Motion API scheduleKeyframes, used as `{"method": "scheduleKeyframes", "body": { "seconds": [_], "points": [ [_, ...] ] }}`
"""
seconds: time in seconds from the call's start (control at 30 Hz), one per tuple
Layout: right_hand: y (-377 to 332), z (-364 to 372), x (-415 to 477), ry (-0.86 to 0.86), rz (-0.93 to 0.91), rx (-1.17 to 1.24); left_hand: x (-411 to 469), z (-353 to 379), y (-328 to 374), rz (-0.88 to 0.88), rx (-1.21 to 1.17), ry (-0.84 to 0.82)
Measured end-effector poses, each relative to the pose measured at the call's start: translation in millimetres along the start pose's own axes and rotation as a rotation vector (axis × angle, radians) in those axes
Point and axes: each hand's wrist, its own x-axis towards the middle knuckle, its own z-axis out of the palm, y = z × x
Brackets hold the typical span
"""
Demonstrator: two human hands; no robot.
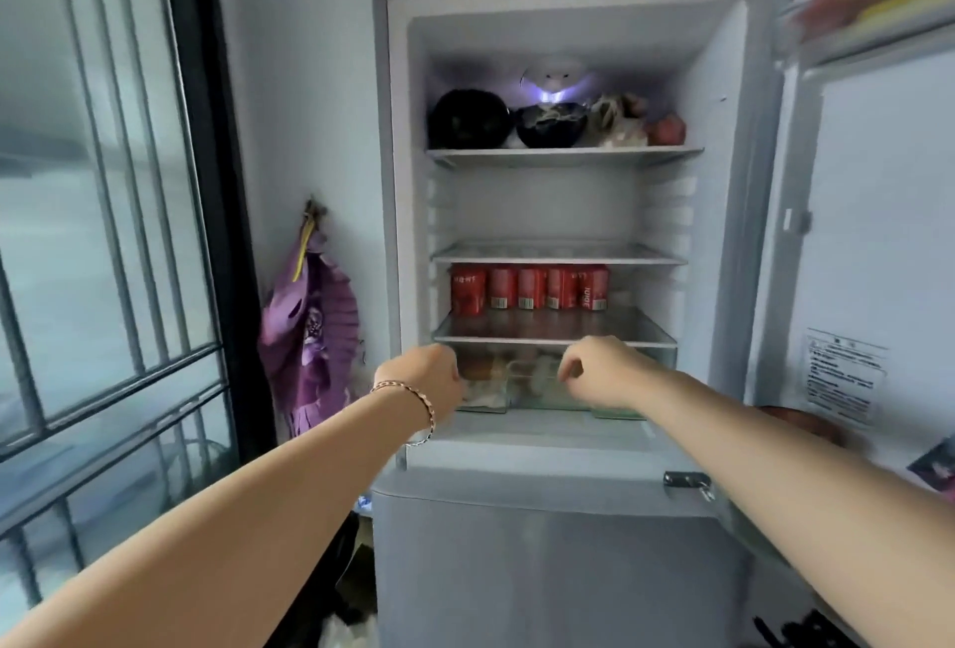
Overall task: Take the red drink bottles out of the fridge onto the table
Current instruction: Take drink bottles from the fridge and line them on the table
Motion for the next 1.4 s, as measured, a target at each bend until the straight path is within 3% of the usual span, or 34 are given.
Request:
{"method": "scheduleKeyframes", "body": {
  "seconds": [0.37,0.53,0.63,0.8,0.93,1.03,1.27,1.4],
  "points": [
    [36.7,51.7,283.7,0.015,0.006,0.311,212.3,64.7,-0.4,0.012,-0.079,0.023],
    [22.6,83.8,386.8,0.012,0.009,0.624,275.9,81.4,-14.2,-0.116,-0.068,-0.024],
    [18.5,101.5,422.8,0.027,0.067,0.740,289.8,89.5,-19.2,-0.104,-0.021,-0.028],
    [13.4,117.3,438.3,0.122,0.171,0.754,293.6,94.2,-22.8,-0.084,-0.046,-0.005],
    [10.6,115.3,421.2,0.114,0.142,0.678,296.5,87.7,-22.8,-0.110,-0.227,0.117],
    [18.3,110.9,383.8,0.119,0.100,0.700,294.6,84.6,-17.9,-0.035,-0.298,0.208],
    [34.2,100.7,294.6,0.190,0.005,0.760,276.3,74.7,10.8,0.176,-0.208,0.397],
    [47.2,100.5,272.9,0.212,-0.001,0.703,284.7,70.2,28.3,0.179,-0.187,0.348]
  ]
}}
